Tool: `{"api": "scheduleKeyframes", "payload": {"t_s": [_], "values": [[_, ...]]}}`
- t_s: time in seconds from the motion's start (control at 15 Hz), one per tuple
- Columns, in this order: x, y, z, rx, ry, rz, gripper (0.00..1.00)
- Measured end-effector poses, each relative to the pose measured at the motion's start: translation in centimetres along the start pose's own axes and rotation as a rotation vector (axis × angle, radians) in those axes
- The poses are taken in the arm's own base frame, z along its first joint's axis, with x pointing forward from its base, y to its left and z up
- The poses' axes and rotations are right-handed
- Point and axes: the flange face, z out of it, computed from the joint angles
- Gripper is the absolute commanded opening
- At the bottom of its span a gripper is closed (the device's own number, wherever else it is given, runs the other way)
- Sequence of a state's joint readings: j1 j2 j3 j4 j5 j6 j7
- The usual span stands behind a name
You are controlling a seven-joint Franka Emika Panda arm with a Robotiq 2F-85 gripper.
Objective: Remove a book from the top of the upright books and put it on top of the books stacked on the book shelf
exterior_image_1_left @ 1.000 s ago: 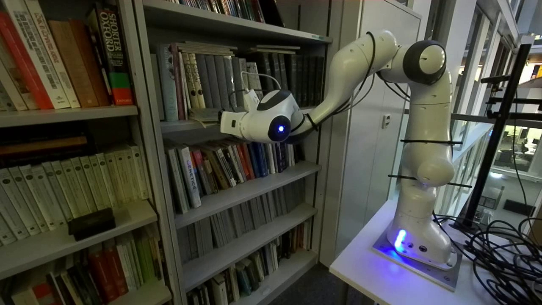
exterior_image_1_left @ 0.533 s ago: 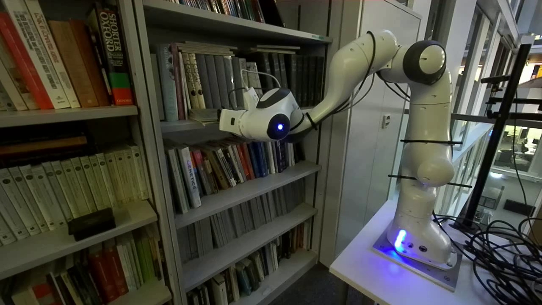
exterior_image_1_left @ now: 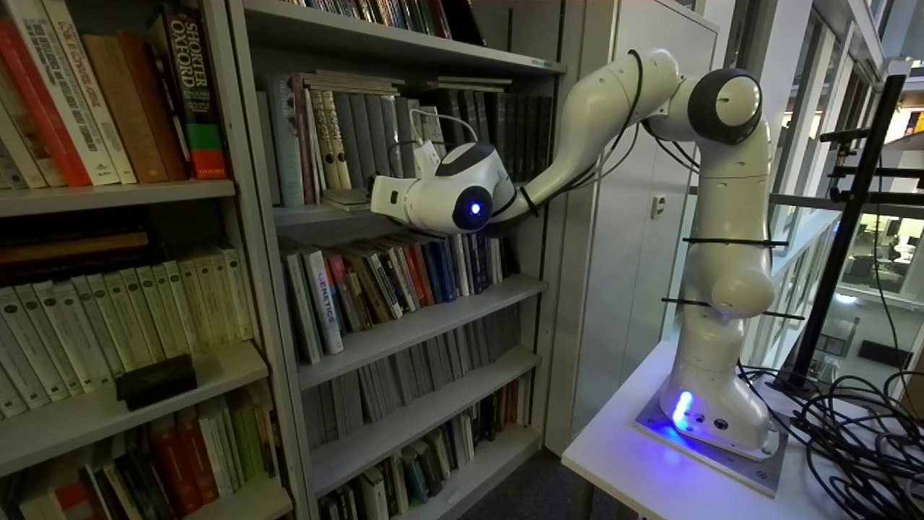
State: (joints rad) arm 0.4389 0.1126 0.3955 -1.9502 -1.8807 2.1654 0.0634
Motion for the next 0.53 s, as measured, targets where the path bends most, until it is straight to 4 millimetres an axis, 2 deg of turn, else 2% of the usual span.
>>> {"api": "scheduleKeyframes", "payload": {"t_s": [0.33, 0.53], "values": [[0.1, -0.1, -0.2, 0.002, 0.003, 0.013, 0.00], [0.1, -0.5, -1.1, 0.010, 0.010, 0.036, 0.00]]}}
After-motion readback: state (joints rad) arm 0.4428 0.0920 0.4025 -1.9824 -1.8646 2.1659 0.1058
